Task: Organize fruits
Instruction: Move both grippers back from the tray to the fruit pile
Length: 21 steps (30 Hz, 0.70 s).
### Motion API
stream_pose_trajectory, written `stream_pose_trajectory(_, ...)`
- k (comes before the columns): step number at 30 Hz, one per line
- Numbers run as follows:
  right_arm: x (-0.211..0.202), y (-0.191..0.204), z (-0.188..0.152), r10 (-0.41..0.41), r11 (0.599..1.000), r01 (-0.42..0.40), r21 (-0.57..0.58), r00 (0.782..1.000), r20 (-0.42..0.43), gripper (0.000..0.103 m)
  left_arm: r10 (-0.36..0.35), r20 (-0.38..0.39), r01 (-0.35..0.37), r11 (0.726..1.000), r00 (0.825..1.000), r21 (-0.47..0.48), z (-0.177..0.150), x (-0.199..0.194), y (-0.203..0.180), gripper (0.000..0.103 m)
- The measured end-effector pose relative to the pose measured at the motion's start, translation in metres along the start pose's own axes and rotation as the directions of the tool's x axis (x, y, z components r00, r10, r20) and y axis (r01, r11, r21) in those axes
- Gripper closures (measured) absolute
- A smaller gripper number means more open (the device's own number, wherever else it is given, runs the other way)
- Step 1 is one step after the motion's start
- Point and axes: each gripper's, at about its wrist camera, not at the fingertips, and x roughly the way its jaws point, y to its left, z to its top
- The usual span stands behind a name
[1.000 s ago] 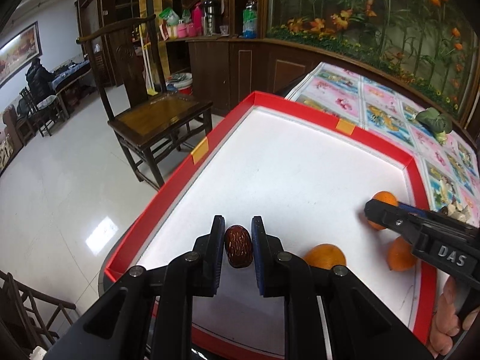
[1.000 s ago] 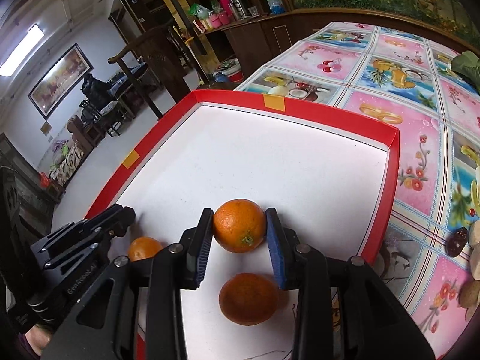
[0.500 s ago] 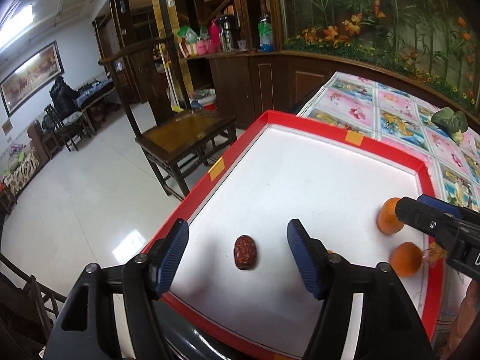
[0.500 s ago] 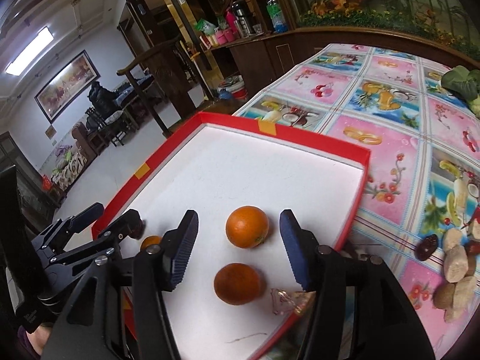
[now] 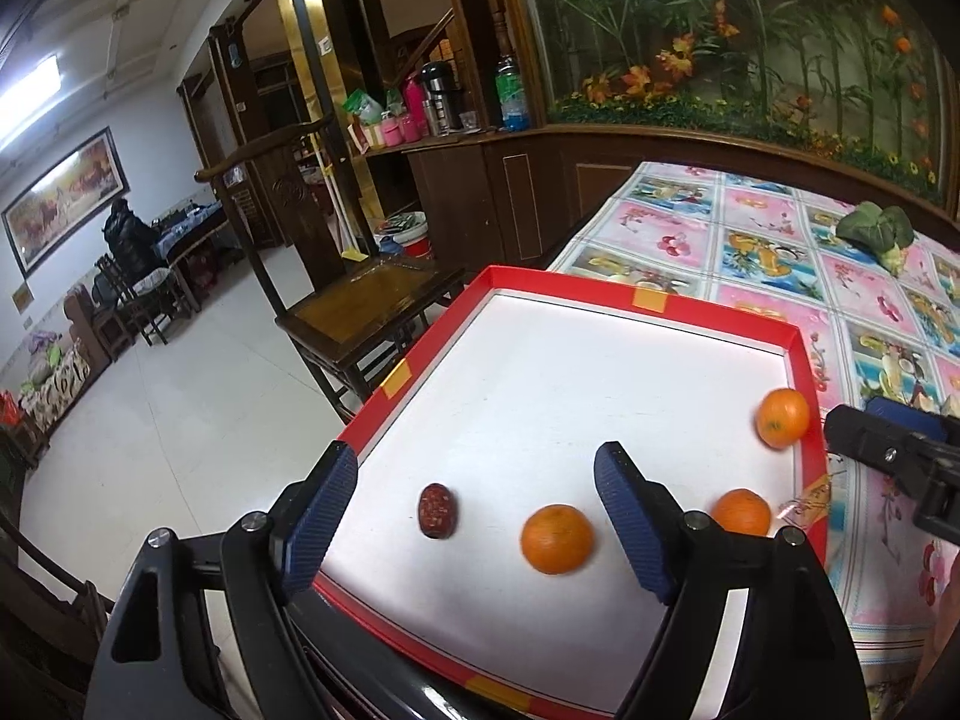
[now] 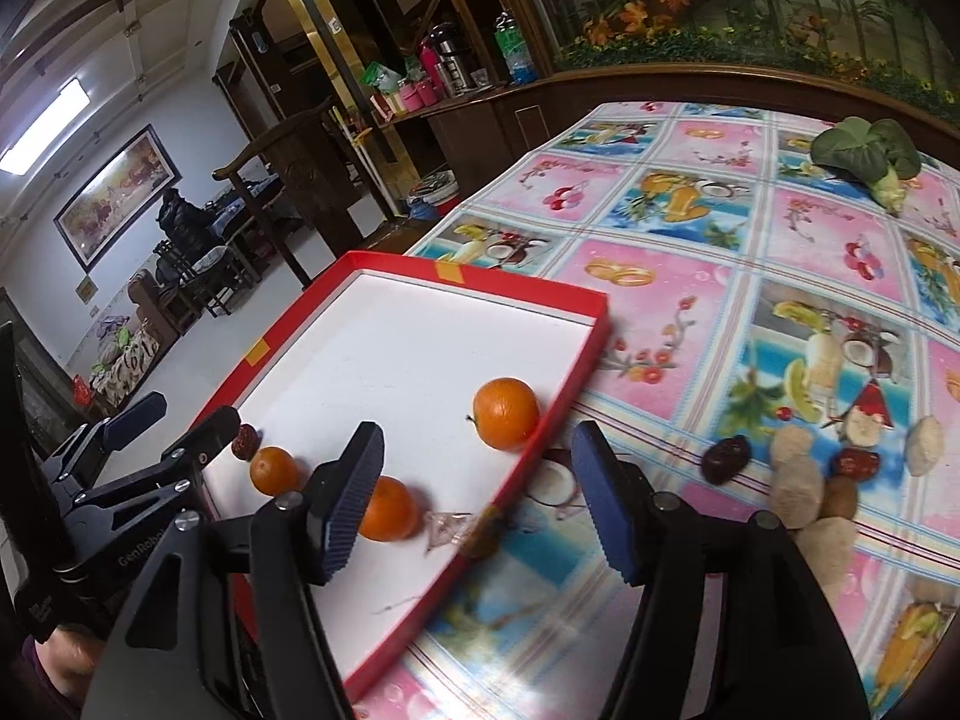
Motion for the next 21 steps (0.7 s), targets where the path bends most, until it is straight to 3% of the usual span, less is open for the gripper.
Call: stream_pose_trajectory(21, -0.044, -0.03, -0.001, -0.033, 0.999, 0.032, 0.017, 0.997, 0.067, 0.032, -0.023, 0.026, 0.021, 0.995, 0.999, 0.093, 0.003, -0.019, -0.04, 0.022)
